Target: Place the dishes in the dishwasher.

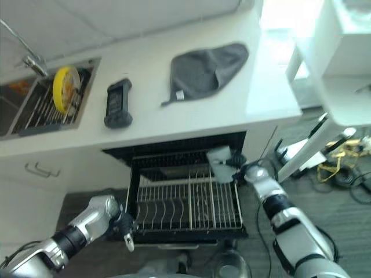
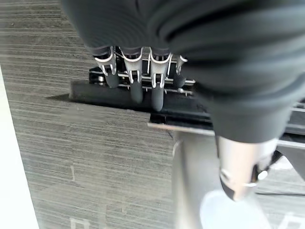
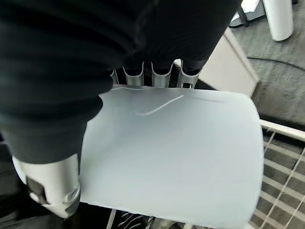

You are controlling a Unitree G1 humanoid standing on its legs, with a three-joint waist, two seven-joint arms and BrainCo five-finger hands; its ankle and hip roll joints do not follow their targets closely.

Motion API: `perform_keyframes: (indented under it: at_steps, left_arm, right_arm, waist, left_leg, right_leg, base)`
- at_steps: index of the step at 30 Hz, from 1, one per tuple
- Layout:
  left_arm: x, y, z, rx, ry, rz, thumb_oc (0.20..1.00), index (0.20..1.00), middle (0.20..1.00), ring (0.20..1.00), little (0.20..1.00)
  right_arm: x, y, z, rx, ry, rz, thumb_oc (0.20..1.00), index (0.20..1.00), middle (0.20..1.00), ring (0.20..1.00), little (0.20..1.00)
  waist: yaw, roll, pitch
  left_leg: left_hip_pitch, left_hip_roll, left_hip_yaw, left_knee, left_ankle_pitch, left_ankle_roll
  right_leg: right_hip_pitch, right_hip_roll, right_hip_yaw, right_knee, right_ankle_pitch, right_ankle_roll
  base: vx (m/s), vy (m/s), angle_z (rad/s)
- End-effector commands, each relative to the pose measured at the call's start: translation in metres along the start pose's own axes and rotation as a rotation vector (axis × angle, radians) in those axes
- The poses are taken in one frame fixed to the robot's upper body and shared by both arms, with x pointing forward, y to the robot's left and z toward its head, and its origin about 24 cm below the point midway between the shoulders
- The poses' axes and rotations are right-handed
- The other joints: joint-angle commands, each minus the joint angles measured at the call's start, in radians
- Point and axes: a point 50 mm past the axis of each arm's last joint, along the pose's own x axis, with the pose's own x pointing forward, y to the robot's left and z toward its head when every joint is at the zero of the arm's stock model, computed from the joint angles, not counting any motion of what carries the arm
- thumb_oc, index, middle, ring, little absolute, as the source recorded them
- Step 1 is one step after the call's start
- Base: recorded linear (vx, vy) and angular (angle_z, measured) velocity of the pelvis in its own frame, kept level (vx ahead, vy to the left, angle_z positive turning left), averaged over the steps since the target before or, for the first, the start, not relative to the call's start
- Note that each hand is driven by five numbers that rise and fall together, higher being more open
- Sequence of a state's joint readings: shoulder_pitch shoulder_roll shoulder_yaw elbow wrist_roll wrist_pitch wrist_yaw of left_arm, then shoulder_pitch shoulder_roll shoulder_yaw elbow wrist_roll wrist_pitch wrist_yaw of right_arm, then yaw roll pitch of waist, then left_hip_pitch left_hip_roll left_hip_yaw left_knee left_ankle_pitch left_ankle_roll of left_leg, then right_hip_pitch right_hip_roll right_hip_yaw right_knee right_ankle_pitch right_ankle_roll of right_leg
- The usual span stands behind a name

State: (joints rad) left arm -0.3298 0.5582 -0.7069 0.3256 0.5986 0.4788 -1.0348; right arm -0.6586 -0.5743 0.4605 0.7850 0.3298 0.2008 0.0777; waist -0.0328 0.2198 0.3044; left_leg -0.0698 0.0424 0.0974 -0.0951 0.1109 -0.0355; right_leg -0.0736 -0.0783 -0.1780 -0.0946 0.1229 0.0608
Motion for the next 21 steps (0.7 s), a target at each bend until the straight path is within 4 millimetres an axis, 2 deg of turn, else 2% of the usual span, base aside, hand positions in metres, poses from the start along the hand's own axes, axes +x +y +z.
perform_keyframes:
  at_steps: [1,8,12,17,21]
  left_arm:
    - [0.047,-0.085,-0.057,-0.048,0.199,-0.332,1.000,1.000,1.000,1.000,1.000]
    - [0.052,-0.081,-0.046,-0.045,0.157,-0.257,1.000,1.000,1.000,1.000,1.000]
    - [0.056,-0.083,-0.040,-0.055,0.132,-0.248,1.000,1.000,1.000,1.000,1.000]
    - [0.063,-0.091,-0.032,-0.059,0.100,-0.253,1.000,1.000,1.000,1.000,1.000]
    - [0.069,-0.095,-0.027,-0.065,0.082,-0.242,1.000,1.000,1.000,1.000,1.000]
  right_arm:
    - [0.003,-0.008,0.033,0.038,-0.117,-0.032,0.200,0.200,0.200,0.200,0.200]
    - [0.004,-0.034,0.050,0.032,-0.113,-0.120,0.200,0.200,0.200,0.200,0.200]
    - [0.003,-0.048,0.050,0.059,-0.084,-0.173,0.200,0.200,0.200,0.200,0.200]
    - [0.005,-0.045,0.046,0.057,-0.049,-0.150,0.200,0.200,0.200,0.200,0.200]
    - [0.011,-0.030,0.042,0.078,0.006,-0.129,0.200,0.200,0.200,0.200,0.200]
  waist:
    - [0.031,-0.083,0.065]
    - [0.038,-0.058,0.087]
    - [0.039,-0.045,0.087]
    - [0.040,-0.038,0.088]
    - [0.038,-0.038,0.089]
  left_leg:
    - [-0.013,0.014,-0.027,0.008,-0.053,-0.039]
    - [-0.047,0.007,-0.017,0.008,-0.047,-0.042]
    - [-0.053,0.004,-0.013,0.008,-0.047,-0.042]
    - [-0.051,0.000,-0.010,0.008,-0.049,-0.041]
    - [-0.051,-0.002,-0.006,0.008,-0.051,-0.040]
  right_leg:
    - [0.022,-0.047,0.020,0.007,-0.077,0.060]
    - [-0.019,-0.060,0.015,0.009,-0.070,0.063]
    - [-0.030,-0.064,0.016,0.013,-0.071,0.063]
    - [-0.032,-0.067,0.018,0.015,-0.073,0.061]
    - [-0.036,-0.069,0.020,0.019,-0.074,0.060]
  base:
    - [-0.11,0.054,-0.02]
    - [-0.06,0.050,0.00]
    - [-0.01,0.058,0.01]
    - [0.00,0.046,-0.01]
    - [-0.01,0.019,0.00]
